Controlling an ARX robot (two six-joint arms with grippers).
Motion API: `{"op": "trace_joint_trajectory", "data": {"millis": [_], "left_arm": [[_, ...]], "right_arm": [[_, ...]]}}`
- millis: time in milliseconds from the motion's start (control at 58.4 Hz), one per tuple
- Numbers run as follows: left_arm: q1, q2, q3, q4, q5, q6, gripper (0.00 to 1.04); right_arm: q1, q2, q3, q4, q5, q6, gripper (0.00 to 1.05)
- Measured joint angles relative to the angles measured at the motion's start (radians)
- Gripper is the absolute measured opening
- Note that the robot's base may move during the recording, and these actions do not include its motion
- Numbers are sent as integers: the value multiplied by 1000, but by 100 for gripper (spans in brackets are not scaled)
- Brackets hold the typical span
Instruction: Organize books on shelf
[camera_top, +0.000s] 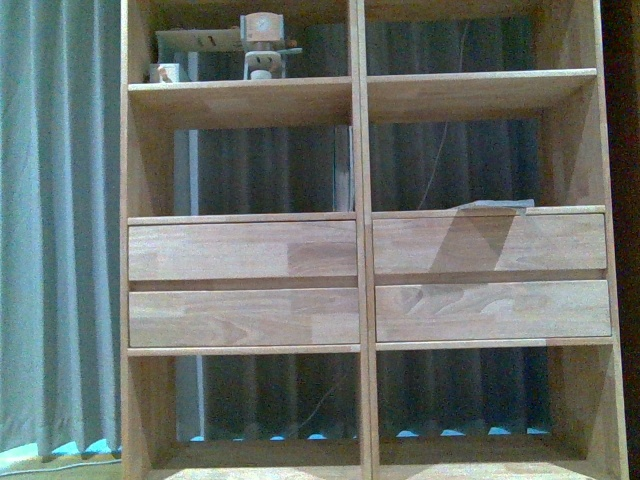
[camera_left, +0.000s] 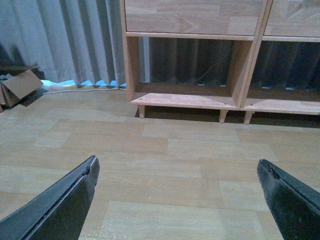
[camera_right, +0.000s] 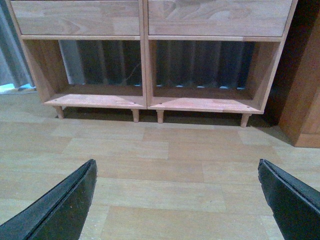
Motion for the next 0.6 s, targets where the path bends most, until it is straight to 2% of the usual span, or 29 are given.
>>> {"op": "trace_joint_trajectory", "data": {"millis": [599], "left_arm": [[0,0,0,0,0,0,97]], "right_arm": [[0,0,0,0,0,0,98]]}}
